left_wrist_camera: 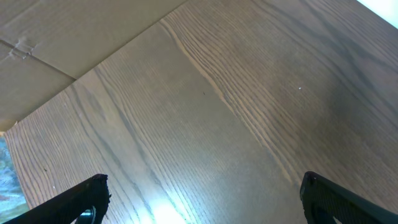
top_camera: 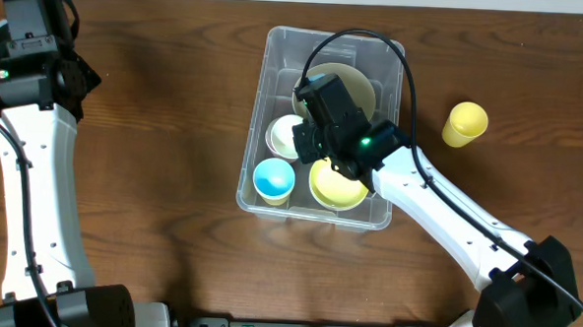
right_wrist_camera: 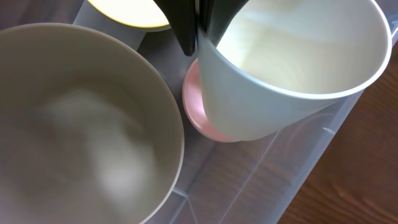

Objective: Pack container
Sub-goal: 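Lower the white cup into the pink cup and open the gripper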

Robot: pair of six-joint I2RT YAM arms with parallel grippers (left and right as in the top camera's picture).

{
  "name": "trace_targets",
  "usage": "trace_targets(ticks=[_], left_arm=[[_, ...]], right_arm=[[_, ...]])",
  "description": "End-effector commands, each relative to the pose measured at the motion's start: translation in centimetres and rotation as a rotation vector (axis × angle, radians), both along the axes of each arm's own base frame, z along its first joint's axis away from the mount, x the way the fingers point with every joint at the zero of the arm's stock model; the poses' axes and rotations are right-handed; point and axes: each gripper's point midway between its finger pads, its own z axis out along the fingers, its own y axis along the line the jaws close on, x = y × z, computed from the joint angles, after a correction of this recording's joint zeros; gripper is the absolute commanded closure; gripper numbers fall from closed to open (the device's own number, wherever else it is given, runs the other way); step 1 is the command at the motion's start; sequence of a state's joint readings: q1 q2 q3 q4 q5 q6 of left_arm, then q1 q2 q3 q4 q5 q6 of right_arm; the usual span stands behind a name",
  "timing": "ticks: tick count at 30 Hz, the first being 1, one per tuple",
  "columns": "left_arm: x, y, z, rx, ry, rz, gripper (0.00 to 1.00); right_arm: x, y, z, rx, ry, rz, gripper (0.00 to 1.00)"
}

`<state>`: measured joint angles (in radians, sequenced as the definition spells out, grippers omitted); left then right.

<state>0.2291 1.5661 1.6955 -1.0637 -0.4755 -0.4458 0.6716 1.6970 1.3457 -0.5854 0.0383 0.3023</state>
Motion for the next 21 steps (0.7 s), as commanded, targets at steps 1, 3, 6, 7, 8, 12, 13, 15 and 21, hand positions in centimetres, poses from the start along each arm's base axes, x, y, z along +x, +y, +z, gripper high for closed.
trace_targets(ticks=[1,3,6,7,8,12,13,15,21], left_arm=[[-0.1,0.33,0.09,0.009,-0.001,0.017,0.02],[-0.1,0.33,0.09,0.009,-0.001,0.017,0.02],[-0.1,0.33,0.09,0.009,-0.001,0.017,0.02],[-0.1,0.32,0.09,0.009,-0.001,0.017,0.02],[-0.1,0.33,0.09,0.009,-0.001,0.017,0.02],[-0.1,0.33,0.09,0.009,-0.001,0.017,0.02],[-0.1,0.33,0.09,0.009,-0.001,0.017,0.02],[-0.1,0.32,0.09,0.009,-0.001,0.017,0.02],[-0.1,0.33,0.09,0.009,-0.001,0.017,0.02]], right_arm=[[0.65,0.22,0.92,0.0,-0.03,-0.006,0.99],[0.72,0.05,0.89,-0.008,-0.034,-0.013,0.99],[0.87,-0.3,0.85,-0.024,-0.042,-0.024,0.99],[0.88,-0.3,0.85,-0.027,-0.043,-0.021,0.99],[0.88,-0.29,0.86,-0.028,-0.044,-0.019,0.99],[0.88,-0.29,0.86,-0.028,-0.044,-0.019,0.99],[0.88,-0.29,0.86,-0.028,-0.044,-0.019,0.99],[0.89,-0.3,0.86,-0.028,-0.044,-0.019,0.99],[0.91,-0.34,0.85,-0.03,-0.045,-0.021,0.98]])
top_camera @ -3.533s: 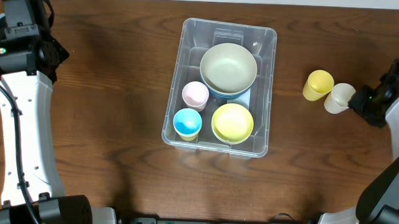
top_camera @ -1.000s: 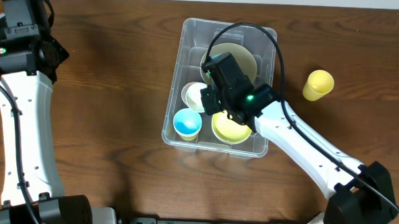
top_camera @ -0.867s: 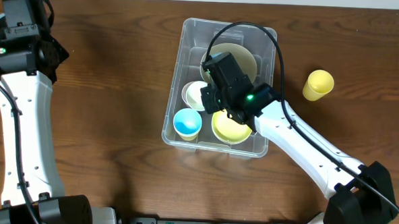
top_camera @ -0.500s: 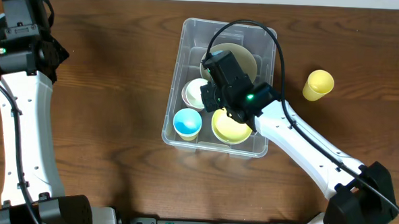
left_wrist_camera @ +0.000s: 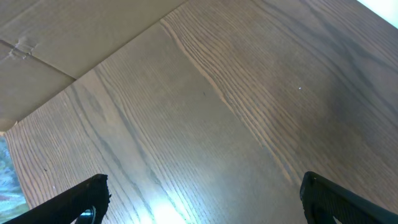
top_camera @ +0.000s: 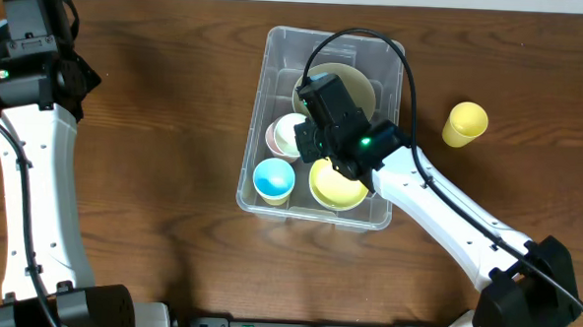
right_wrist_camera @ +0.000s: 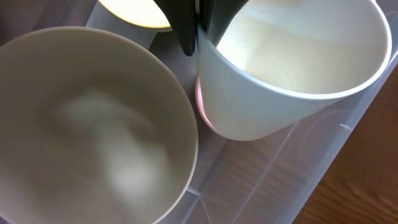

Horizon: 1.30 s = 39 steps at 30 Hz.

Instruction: Pack container

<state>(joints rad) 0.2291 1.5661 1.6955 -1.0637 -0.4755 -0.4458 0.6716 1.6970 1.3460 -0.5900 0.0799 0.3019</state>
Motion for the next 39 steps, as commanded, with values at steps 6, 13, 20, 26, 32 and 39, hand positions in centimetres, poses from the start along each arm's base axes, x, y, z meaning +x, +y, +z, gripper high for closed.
trace_targets(ticks=[6,13,20,26,32,39], left_arm=[[-0.1,0.3,0.1,0.009,-0.001,0.017,0.02],[-0.1,0.3,0.1,0.009,-0.001,0.017,0.02],[-0.1,0.3,0.1,0.009,-0.001,0.017,0.02],[-0.1,0.3,0.1,0.009,-0.001,0.017,0.02],[-0.1,0.3,0.1,0.009,-0.001,0.017,0.02],[-0.1,0.3,0.1,0.009,-0.001,0.017,0.02]], right_arm=[[0.8,0.4,1.1,0.001,-0.041,0.013,0.47],[2.5,-2.9,4.1,0.004,-0.064,-0.071,0.45],[5.4,-14.9,10.1,-0.012,-0.052,-0.344,0.46],[5.4,-26.0,10.5,-0.054,0.008,-0.581,0.01],[4.0,-34.0,9.2,-0.061,0.064,-0.788,0.01],[3.5,-38.2,5.1,0.005,0.11,-0.961,0.01]])
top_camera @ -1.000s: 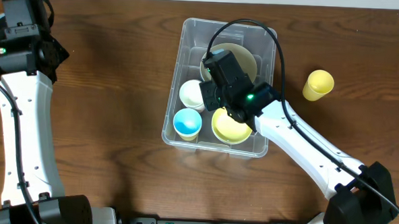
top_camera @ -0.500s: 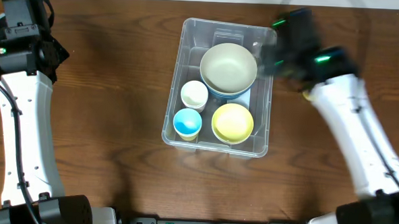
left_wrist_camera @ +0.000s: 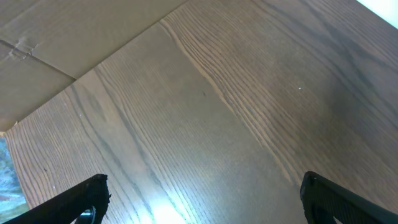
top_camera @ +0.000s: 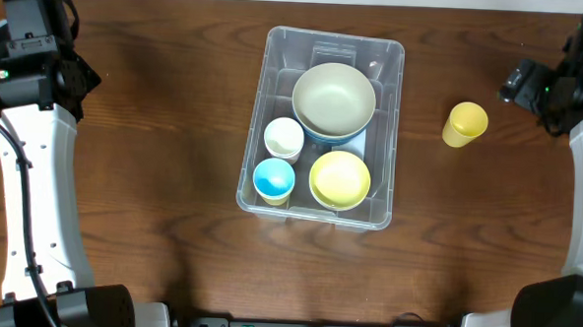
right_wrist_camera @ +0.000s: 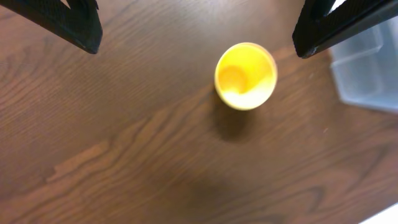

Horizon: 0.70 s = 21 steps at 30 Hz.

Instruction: Pack container

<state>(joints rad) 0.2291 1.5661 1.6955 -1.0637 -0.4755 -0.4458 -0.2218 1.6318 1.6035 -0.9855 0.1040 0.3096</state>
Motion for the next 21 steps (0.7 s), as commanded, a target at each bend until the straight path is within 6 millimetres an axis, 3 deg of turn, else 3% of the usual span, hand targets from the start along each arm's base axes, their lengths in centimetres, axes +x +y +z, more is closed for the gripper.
trace_targets(ticks=[1,7,10,14,17,21], left_arm=[[-0.1,0.3,0.1,0.009,-0.001,0.017,0.02],[-0.1,0.3,0.1,0.009,-0.001,0.017,0.02],[-0.1,0.3,0.1,0.009,-0.001,0.017,0.02],[-0.1,0.3,0.1,0.009,-0.001,0.017,0.02],[-0.1,0.3,0.1,0.009,-0.001,0.017,0.02],[-0.1,0.3,0.1,0.009,-0.001,0.017,0.02]], right_arm=[[-0.1,-0.6,-3.3,0.063,0.017,-0.05,0.01],[1.2,1.3,-8.7,0.155,0.004,0.038,0.01],[2.0,2.9,-10.6,0.213,-0.023,0.13,0.01],[2.0,3.3,-13.2,0.23,-0.006,0.137,0.04],[1.8,3.3,-15.0,0.236,0.022,0.132,0.18],[1.5,3.2,-17.2,0.254,0.072,0.104,0.44]])
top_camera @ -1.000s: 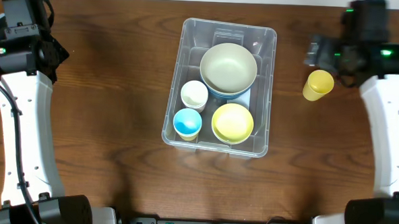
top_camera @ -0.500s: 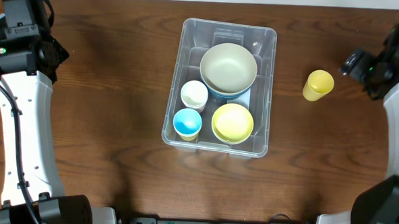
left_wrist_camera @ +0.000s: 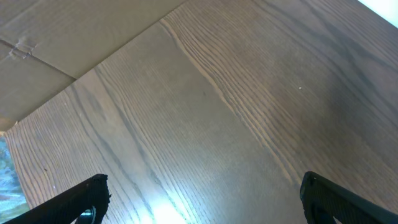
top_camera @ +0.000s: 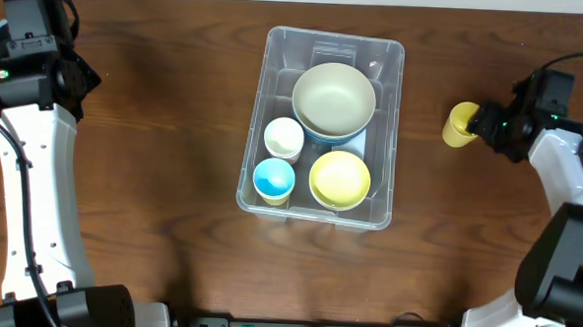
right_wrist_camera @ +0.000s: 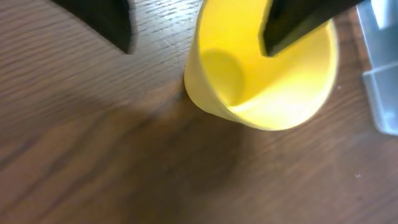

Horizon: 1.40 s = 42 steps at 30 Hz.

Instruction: Pack container

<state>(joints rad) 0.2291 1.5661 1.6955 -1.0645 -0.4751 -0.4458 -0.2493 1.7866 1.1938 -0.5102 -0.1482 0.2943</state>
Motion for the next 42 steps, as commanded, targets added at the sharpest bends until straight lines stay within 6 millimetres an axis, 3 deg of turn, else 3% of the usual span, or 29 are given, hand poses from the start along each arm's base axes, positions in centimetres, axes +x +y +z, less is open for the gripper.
trace_targets(ticks=[1,4,6,11,15,20,23,24,28,31,34,36,39,42], left_arm=[[-0.1,0.3,0.1,0.009,-0.002,0.018,0.02],[-0.1,0.3,0.1,0.009,-0.002,0.017,0.02],[-0.1,0.3,0.1,0.009,-0.002,0.017,0.02],[-0.1,0.3,0.1,0.009,-0.002,0.017,0.02],[-0.1,0.3,0.1,0.009,-0.002,0.018,0.02],[-0.1,0.3,0.1,0.009,-0.002,0.017,0.02],[-0.1,0.3,0.1,0.009,-0.002,0.018,0.02],[-0.1,0.3,0.1,0.009,-0.002,0.018,0.02],[-0.1,0.3,0.1,0.009,-0.002,0.018,0.02],[-0.1,0.3,0.1,0.009,-0.002,0.017,0.02],[-0.1,0.3,0.1,0.009,-0.002,0.018,0.02],[-0.1,0.3,0.1,0.009,-0.002,0.018,0.02],[-0.1,0.3,0.1,0.009,-0.002,0.017,0.02],[-0.1,0.3,0.1,0.009,-0.002,0.017,0.02]], right_arm=[[-0.4,0.3,-2.0,0.029,0.047,-0.007,0.53],[-0.6,0.3,-2.4,0.031,0.06,-0.01,0.74],[-0.6,0.2,-1.7,0.027,0.059,-0.012,0.82],[-1.4,-1.4,2.2,-0.077,0.075,-0.057,0.87],[-1.5,-0.7,7.5,-0.119,0.021,-0.01,0.86],[-1.6,3.2,14.8,-0.164,-0.09,0.124,0.86],[-1.8,7.1,18.3,-0.179,-0.167,0.227,0.86],[-1.9,9.2,19.6,-0.182,-0.205,0.278,0.85],[-2.1,14.9,22.1,-0.183,-0.305,0.409,0.87],[-2.3,19.1,22.7,-0.168,-0.353,0.505,0.83],[-2.5,22.3,22.5,-0.158,-0.373,0.579,0.62],[-2.5,23.7,22.0,-0.162,-0.37,0.613,0.55],[-1.9,23.3,20.8,-0.239,-0.34,0.592,0.34],[-1.4,19.6,19.9,-0.331,-0.276,0.41,0.25]])
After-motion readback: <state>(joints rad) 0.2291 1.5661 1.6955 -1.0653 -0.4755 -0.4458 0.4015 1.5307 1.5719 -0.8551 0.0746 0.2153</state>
